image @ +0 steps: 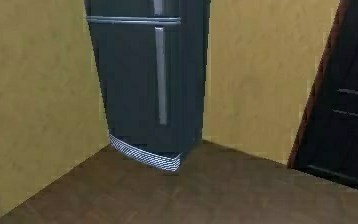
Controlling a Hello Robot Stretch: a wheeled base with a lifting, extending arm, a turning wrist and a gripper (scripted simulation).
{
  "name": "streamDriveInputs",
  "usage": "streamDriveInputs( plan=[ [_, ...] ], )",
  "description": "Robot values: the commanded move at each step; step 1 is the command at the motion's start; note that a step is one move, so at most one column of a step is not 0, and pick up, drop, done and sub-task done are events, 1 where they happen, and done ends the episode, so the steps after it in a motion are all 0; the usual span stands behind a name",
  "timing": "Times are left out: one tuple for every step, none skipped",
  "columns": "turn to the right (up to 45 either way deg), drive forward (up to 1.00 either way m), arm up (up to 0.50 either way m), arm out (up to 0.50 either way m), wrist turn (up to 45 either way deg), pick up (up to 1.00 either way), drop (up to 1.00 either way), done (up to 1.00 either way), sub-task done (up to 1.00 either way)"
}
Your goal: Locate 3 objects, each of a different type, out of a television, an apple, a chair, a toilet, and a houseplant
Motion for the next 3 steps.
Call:
streamDriveInputs(
  plan=[
    [-45.0,0.0,0.0,0.0,0.0,0.0,0.0,0.0,0.0],
    [-45.0,0.0,0.0,0.0,0.0,0.0,0.0,0.0,0.0],
    [-45.0,0.0,0.0,0.0,0.0,0.0,0.0,0.0,0.0]
  ],
)
